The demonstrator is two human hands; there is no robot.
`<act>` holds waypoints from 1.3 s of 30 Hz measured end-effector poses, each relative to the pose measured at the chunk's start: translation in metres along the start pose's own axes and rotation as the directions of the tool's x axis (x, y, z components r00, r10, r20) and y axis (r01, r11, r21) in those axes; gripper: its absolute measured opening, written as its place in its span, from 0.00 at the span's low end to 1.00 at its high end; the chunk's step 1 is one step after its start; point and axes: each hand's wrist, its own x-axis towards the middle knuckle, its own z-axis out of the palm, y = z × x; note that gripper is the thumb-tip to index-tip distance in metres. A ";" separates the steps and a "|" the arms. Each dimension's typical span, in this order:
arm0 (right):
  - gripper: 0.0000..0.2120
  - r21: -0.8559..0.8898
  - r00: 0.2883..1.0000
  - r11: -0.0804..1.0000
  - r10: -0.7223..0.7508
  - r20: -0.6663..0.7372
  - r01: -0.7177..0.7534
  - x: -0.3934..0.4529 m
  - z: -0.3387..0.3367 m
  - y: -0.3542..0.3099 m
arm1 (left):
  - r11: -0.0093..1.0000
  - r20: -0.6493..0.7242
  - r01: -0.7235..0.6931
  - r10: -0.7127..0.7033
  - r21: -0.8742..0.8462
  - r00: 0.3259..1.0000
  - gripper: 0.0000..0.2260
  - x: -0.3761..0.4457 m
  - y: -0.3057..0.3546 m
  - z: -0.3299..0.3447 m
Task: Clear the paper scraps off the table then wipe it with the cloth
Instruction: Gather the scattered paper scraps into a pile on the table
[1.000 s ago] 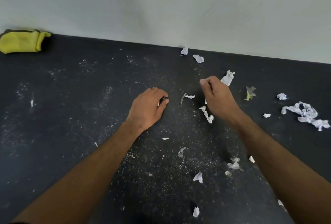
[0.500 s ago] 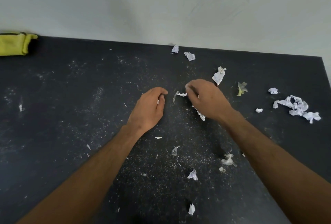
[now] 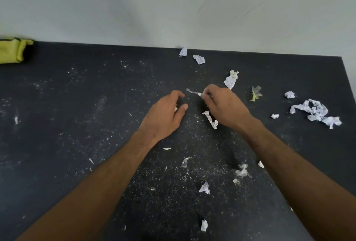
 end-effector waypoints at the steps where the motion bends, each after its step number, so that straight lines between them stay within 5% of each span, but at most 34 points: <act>1: 0.09 0.031 1.000 0.999 0.012 0.002 -0.012 -0.002 -0.002 0.002 | 1.000 0.013 -0.013 0.013 0.009 1.000 0.19 0.003 0.003 0.003; 14: 0.12 0.230 0.977 0.967 0.149 -0.154 -0.112 -0.016 -0.018 0.026 | 0.993 -0.186 0.096 -0.108 -0.070 0.977 0.19 0.104 -0.007 -0.014; 25: 0.10 0.306 0.957 0.946 0.182 -0.225 -0.108 -0.002 -0.015 0.028 | 0.994 -0.174 0.098 -0.089 0.043 0.981 0.12 0.148 0.001 -0.011; 31: 0.10 0.244 0.935 0.958 0.218 -0.281 -0.150 0.009 -0.032 0.037 | 1.000 -0.098 -0.012 0.012 0.001 0.995 0.13 0.116 0.000 -0.008; 36: 0.16 -0.009 0.968 0.973 0.228 -0.103 -0.230 0.016 -0.029 0.044 | 0.997 -0.077 -0.021 0.015 -0.072 0.997 0.08 0.116 0.002 -0.006; 39: 0.13 -0.090 0.968 0.968 0.225 -0.111 -0.235 0.013 -0.022 0.044 | 0.997 -0.057 -0.021 0.017 -0.079 0.998 0.14 0.124 0.007 -0.006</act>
